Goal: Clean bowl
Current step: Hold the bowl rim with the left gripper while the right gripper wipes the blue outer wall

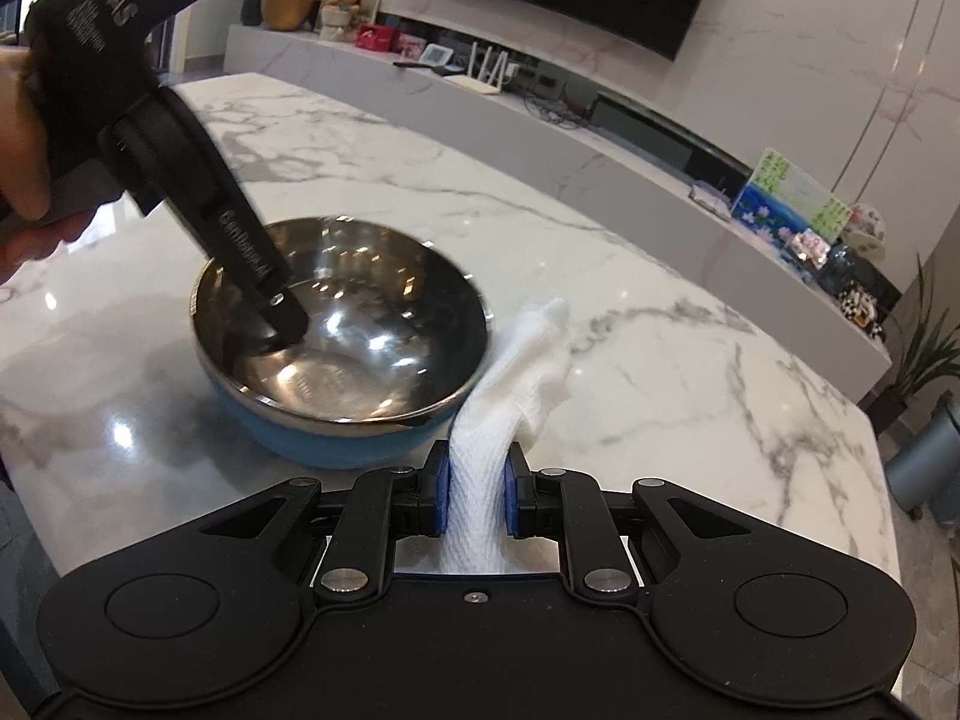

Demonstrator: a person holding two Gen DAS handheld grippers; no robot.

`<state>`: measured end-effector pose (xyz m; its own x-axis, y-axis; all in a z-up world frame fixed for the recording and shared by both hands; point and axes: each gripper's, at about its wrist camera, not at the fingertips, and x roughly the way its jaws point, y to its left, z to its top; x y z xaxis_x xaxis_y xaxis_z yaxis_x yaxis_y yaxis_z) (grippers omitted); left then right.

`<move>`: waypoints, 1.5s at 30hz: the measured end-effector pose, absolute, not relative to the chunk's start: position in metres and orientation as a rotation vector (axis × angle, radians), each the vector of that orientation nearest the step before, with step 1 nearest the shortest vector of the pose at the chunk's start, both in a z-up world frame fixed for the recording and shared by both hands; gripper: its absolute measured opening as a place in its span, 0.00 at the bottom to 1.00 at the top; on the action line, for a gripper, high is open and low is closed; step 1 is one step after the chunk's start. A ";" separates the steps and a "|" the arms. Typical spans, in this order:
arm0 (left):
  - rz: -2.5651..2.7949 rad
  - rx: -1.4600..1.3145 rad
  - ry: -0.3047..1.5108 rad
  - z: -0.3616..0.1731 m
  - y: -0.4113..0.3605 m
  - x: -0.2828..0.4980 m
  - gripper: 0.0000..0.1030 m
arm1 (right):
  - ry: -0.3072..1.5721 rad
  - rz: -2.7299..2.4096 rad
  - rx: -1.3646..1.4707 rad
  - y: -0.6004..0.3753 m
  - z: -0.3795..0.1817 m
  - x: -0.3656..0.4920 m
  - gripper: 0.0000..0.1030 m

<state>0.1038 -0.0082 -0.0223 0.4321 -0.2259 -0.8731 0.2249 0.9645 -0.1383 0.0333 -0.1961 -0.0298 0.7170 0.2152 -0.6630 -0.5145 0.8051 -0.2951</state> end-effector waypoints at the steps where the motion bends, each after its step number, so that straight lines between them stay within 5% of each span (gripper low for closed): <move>1: -0.282 -0.002 1.087 -0.022 -0.008 0.104 0.18 | 0.665 0.426 -0.493 -0.194 -0.031 0.032 0.15; 9: -0.269 -0.056 1.100 -0.024 -0.005 0.101 0.21 | 0.735 0.468 -0.512 -0.184 -0.046 0.029 0.15; 15: -0.234 -0.134 1.152 -0.030 -0.002 0.095 0.40 | 0.752 0.473 -0.514 -0.186 -0.049 0.033 0.15; 32: -0.322 0.001 1.104 -0.024 -0.011 0.101 0.22 | 0.617 0.386 -0.493 -0.209 -0.026 0.046 0.15; 45: -0.321 0.019 1.090 -0.024 -0.014 0.100 0.22 | 0.703 0.451 -0.536 -0.190 -0.040 0.035 0.15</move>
